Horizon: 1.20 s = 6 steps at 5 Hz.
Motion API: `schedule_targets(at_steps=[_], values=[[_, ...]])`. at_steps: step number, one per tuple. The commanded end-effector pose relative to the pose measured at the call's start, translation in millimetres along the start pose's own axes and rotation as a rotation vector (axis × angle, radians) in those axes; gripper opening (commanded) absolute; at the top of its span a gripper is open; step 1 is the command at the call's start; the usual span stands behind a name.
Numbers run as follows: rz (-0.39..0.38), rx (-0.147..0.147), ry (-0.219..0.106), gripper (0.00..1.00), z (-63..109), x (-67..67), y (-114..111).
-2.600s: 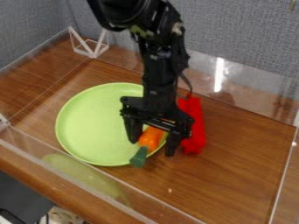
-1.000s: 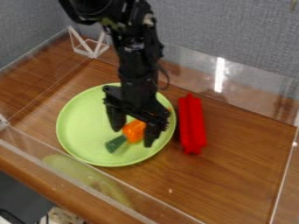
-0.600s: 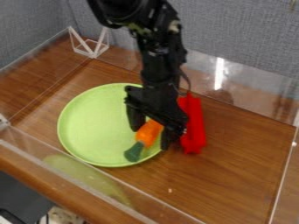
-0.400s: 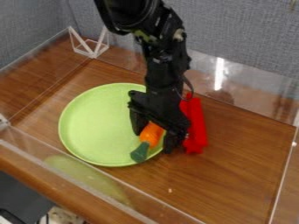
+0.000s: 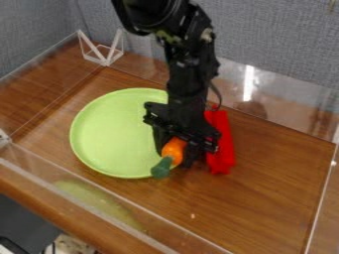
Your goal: Move the carrot from the green plate to the table
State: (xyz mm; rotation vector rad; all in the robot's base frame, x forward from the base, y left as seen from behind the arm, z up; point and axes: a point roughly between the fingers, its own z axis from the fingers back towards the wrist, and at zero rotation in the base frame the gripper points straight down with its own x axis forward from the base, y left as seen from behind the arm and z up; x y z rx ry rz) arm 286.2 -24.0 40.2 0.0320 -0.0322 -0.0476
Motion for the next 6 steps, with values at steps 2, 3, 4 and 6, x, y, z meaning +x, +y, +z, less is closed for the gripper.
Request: schedule_targets(at_steps=[2,3,4,6], values=[[0.001,-0.033,-0.120,0.00,44.7,5.0,22],[0.047,-0.030,-0.147,0.00,59.4,0.4,56],[0.105,-0.024,-0.149,0.00,62.9,-6.7,91],[0.213,-0.012,-0.103,0.00,26.5,-7.9,161]])
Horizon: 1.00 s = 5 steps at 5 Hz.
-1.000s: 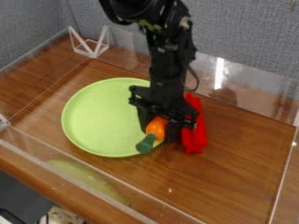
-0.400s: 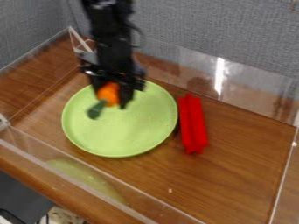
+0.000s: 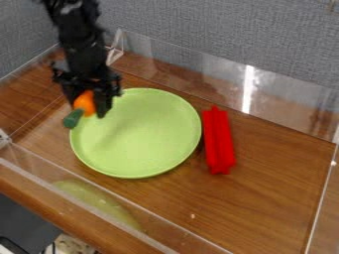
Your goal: Move the carrot from the green plate to the table
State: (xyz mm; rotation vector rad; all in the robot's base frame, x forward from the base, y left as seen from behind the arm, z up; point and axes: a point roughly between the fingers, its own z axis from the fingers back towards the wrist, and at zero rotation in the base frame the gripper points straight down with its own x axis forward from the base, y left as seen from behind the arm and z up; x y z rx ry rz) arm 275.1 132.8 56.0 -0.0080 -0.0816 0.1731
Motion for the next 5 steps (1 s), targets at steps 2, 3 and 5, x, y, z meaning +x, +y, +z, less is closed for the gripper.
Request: schedule_targets(at_steps=[2,3,5], values=[[0.070,0.018,-0.028,0.00,-21.5,31.4,31],[0.051,0.012,-0.014,1.00,-18.6,29.5,32],[-0.010,-0.003,-0.002,0.00,-15.9,17.2,30]])
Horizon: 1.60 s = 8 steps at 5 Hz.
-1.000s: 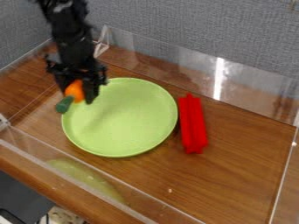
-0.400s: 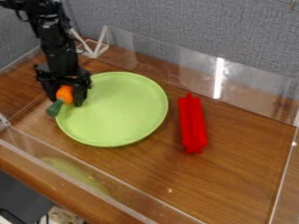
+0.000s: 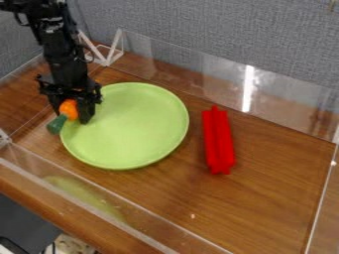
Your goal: Move the carrot from the green plate to the table
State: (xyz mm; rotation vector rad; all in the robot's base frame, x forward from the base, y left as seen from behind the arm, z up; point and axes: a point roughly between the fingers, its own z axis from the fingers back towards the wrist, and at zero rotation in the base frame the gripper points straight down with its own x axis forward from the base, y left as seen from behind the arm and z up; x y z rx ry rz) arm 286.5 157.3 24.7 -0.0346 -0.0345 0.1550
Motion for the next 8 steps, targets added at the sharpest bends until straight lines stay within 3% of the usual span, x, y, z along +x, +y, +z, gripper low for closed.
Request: schedule_targets(at_steps=[1,2,3,4,5,7,8], values=[[-0.043,0.009,-0.043,1.00,14.9,-3.9,4],[-0.048,0.004,-0.039,0.00,13.7,3.6,11],[-0.053,-0.002,-0.037,0.00,10.9,10.9,18],[-0.062,-0.012,-0.030,1.00,8.6,16.6,22],[-0.037,-0.015,-0.027,0.00,8.6,15.4,19],[-0.009,-0.026,-0.022,0.00,18.2,15.6,9],[-0.005,-0.007,-0.030,1.00,20.4,28.8,15]])
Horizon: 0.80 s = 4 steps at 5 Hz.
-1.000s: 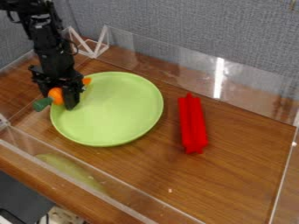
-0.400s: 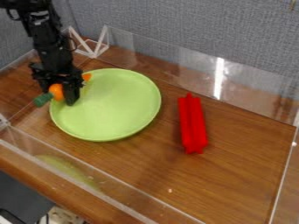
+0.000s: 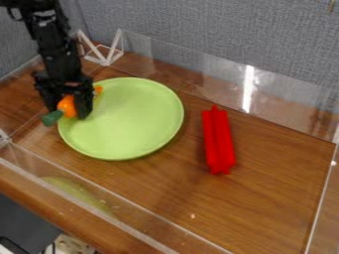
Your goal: Move the carrot from the green plate to the table
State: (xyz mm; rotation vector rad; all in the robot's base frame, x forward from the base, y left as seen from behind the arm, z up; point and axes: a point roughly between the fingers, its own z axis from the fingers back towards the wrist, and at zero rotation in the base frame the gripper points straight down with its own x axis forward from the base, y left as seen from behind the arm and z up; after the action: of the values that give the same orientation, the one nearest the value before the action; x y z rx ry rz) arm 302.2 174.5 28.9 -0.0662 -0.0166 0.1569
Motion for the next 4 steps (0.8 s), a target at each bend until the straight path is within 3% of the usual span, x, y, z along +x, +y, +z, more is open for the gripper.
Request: schedule_targets(at_steps=[1,2,3,4], values=[[-0.023,0.043,-0.079,1.00,40.9,5.4,-6],[-0.030,0.060,-0.113,1.00,65.6,-1.1,-13],[-0.008,0.066,-0.150,1.00,88.5,1.8,-17],[0.023,0.063,-0.139,1.00,80.2,5.0,-22]])
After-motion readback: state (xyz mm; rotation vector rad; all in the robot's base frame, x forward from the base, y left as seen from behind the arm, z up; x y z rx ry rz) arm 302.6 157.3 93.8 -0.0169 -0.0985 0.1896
